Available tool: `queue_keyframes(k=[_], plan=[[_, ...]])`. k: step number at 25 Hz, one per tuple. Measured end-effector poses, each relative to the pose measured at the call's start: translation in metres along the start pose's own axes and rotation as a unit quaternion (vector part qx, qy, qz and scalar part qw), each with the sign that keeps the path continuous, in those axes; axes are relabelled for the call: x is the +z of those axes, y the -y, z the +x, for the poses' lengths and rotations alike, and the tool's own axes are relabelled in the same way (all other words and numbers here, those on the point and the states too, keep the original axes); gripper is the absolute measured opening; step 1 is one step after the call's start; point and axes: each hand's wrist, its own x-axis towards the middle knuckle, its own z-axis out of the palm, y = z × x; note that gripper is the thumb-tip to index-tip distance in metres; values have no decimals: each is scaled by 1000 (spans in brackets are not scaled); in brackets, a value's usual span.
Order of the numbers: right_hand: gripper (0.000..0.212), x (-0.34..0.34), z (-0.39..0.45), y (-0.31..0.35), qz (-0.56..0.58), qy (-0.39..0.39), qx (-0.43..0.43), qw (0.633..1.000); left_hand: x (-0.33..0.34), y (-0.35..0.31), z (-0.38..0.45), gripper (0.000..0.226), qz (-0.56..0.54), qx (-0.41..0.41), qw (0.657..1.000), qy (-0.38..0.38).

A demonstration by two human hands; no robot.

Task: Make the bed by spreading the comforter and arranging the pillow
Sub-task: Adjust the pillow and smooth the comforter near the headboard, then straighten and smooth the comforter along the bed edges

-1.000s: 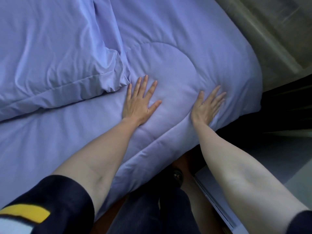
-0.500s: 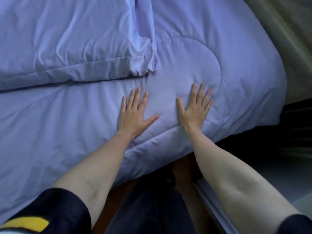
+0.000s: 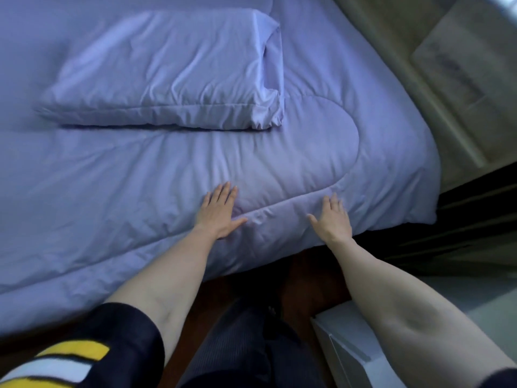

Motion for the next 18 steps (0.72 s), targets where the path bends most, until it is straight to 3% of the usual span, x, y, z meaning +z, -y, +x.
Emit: queue_keyframes(k=[10,18], plan=[[67,-68,-56,188,-122,16,-249,961,-75,126,-127,77,-68,-119,991,0],[67,-43,-140,391,-201,-15,-404,892,-83,289,-280,76,-110,-261,958,-56]])
